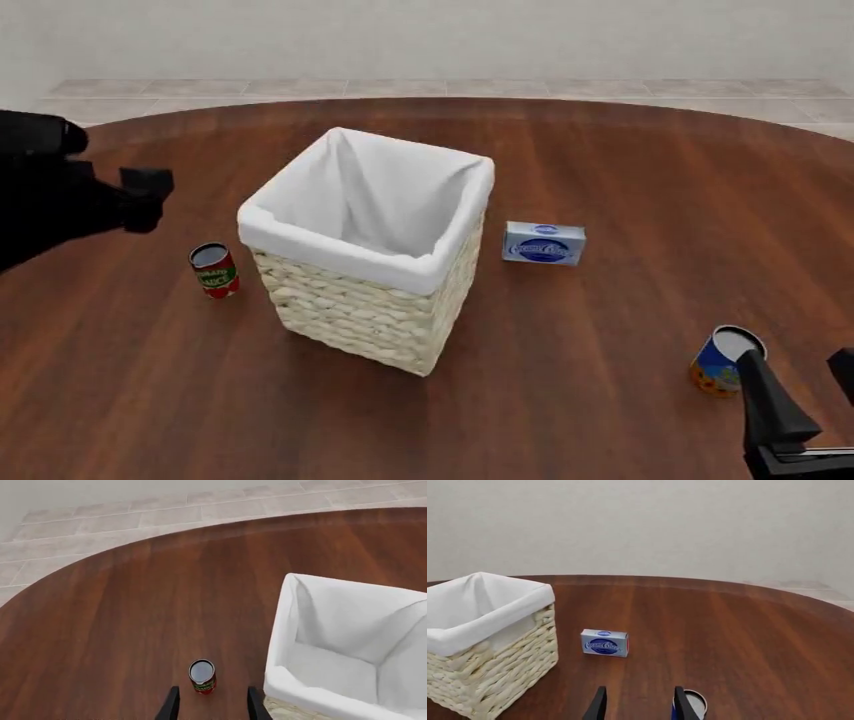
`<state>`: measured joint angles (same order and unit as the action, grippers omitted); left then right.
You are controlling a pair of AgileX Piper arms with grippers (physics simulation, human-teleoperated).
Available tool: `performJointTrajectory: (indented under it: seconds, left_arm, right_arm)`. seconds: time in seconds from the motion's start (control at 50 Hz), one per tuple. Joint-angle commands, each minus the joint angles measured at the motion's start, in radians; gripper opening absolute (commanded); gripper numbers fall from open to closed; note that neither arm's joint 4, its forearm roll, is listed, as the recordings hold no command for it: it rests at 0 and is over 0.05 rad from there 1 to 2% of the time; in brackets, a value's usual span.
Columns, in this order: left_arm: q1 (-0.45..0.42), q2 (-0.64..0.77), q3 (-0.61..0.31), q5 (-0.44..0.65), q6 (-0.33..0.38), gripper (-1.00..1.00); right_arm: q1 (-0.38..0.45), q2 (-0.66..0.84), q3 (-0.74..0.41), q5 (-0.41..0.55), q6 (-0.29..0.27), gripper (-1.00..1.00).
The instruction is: Pick up the tomato sauce, and put it in the basket.
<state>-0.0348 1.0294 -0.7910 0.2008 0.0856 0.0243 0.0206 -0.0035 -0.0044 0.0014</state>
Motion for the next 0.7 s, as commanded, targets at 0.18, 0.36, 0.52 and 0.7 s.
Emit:
performJointTrajectory:
  seconds: [0.18,0.36,0.52,0.7]
  left_arm:
    - [0.073,0.105,-0.090,0.040,-0.007,1.00]
    - [0.089,0.152,-0.094,0.032,-0.031,1.00]
    - [0.102,0.188,-0.100,0.026,-0.056,1.00]
    - [0.103,0.230,-0.112,0.014,-0.048,1.00]
  right_arm:
    - [-0.001,0.009,0.001,-0.006,0.002,1.00]
    - [-0.005,0.017,0.002,-0.014,0.001,1.00]
    - [-0.007,0.008,0.002,-0.005,0.000,1.00]
    - [-0.009,0.000,0.002,0.004,-0.004,1.00]
